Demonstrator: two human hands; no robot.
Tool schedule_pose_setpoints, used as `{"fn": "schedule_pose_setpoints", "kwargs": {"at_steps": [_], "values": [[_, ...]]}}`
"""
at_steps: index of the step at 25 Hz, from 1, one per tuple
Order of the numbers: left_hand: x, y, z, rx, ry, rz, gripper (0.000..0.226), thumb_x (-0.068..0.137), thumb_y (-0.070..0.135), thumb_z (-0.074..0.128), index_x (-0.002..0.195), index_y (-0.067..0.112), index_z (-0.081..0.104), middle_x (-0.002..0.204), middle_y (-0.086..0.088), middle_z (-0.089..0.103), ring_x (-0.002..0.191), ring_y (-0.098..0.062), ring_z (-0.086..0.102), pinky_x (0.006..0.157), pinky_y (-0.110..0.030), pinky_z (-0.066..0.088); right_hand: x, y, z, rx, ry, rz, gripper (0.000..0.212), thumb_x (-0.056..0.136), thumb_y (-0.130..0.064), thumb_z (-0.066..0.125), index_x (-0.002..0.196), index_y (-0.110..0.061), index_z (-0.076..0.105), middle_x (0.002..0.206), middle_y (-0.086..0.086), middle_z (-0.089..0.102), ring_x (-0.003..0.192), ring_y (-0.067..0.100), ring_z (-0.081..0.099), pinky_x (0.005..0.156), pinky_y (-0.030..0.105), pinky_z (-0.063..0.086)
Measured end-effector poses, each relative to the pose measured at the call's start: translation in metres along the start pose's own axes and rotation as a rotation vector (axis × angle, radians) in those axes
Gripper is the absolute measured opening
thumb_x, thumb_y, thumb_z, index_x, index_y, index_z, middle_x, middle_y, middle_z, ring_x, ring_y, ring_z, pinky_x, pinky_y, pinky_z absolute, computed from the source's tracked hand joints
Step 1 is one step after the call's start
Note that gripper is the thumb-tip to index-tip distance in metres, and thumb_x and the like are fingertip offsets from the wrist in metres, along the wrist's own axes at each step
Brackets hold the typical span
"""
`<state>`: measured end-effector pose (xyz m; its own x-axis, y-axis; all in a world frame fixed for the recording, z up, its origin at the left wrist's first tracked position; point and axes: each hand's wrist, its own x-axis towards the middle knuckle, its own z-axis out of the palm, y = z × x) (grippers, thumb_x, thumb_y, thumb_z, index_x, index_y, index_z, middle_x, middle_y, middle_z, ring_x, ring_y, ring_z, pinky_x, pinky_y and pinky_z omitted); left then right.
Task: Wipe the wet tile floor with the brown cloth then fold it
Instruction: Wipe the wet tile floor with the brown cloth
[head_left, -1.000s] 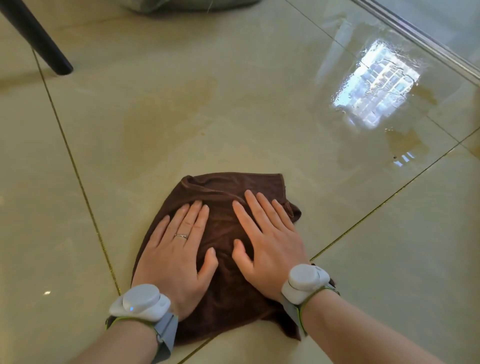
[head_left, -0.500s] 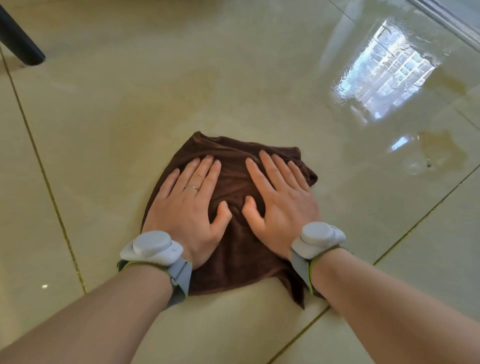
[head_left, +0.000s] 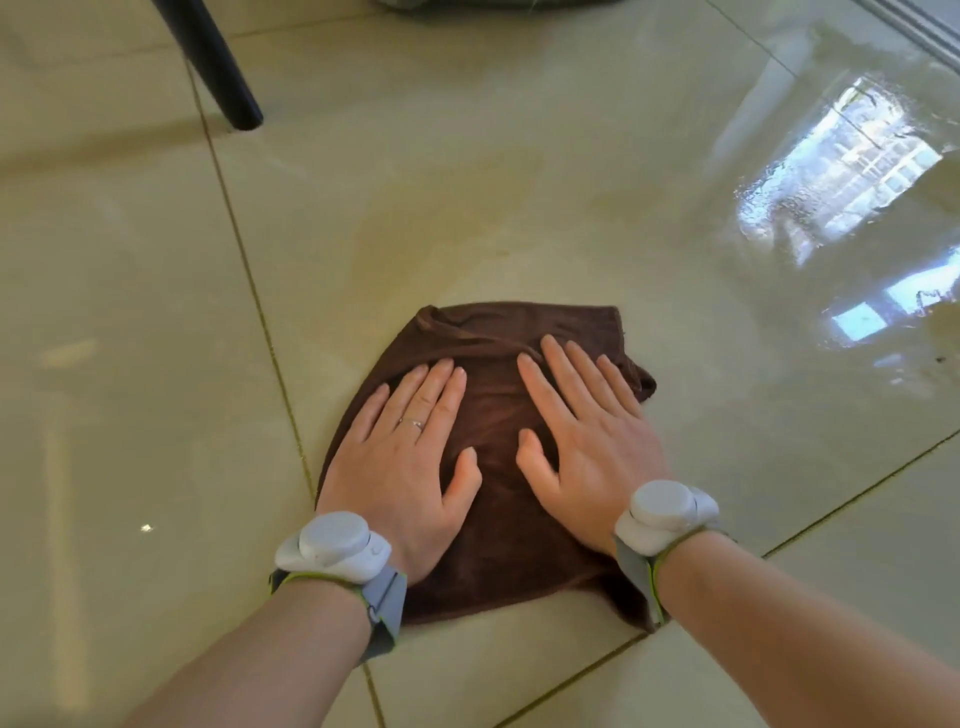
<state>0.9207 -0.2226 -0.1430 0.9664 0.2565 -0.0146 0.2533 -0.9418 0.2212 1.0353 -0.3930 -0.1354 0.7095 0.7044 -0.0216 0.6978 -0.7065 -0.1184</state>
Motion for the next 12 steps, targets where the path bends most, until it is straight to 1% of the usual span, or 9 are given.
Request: {"fn": "schedule_pose_setpoints", "kwargs": {"at_steps": [4,6,8,10,12], "values": [[-0.065,-0.01,-0.003,0.02,-0.032,-0.054,0.069,0.098,0.048,0.032,0.161,0.022,0.023,0.167,0.007,0.023,0.154,-0.01,0.019,0.125,-0.037,0.014,-0.041,-0.033,0.004,0.013,-0.06,-0.098,0.071,0.099,-0.05,0.038,0.164,-0.023,0.025,0.172,0.005,0.017,0.16,0.021,0.01,0.13,0.043,0.01],[-0.084,-0.011,-0.004,0.013,-0.043,-0.069,0.07,0.096,0.048,0.035,0.16,0.022,0.027,0.166,0.007,0.027,0.153,-0.011,0.023,0.124,-0.037,0.016,-0.054,-0.043,0.008,0.022,-0.07,-0.115,0.07,0.099,-0.049,0.04,0.163,-0.024,0.026,0.172,0.004,0.017,0.16,0.02,0.01,0.13,0.043,0.011],[-0.087,-0.013,-0.006,0.003,-0.046,-0.068,0.07,0.094,0.048,0.037,0.16,0.022,0.029,0.165,0.007,0.03,0.153,-0.012,0.025,0.122,-0.038,0.017,-0.058,-0.047,0.008,0.027,-0.068,-0.113,0.07,0.099,-0.05,0.041,0.163,-0.026,0.026,0.172,0.002,0.017,0.16,0.019,0.01,0.129,0.041,0.008],[-0.077,-0.018,-0.007,0.001,-0.052,-0.052,0.072,0.093,0.049,0.038,0.16,0.023,0.028,0.165,0.007,0.028,0.153,-0.011,0.024,0.123,-0.038,0.017,-0.054,-0.046,0.009,0.035,-0.07,-0.115,0.071,0.099,-0.052,0.041,0.164,-0.027,0.025,0.172,0.0,0.016,0.16,0.017,0.008,0.129,0.039,0.007],[-0.06,-0.025,-0.008,0.018,-0.033,-0.029,0.073,0.094,0.049,0.037,0.161,0.023,0.025,0.167,0.008,0.025,0.154,-0.01,0.019,0.124,-0.038,0.016,-0.039,-0.042,0.008,0.047,-0.053,-0.108,0.07,0.099,-0.051,0.042,0.163,-0.026,0.028,0.172,0.001,0.02,0.159,0.019,0.014,0.13,0.041,0.01]]}}
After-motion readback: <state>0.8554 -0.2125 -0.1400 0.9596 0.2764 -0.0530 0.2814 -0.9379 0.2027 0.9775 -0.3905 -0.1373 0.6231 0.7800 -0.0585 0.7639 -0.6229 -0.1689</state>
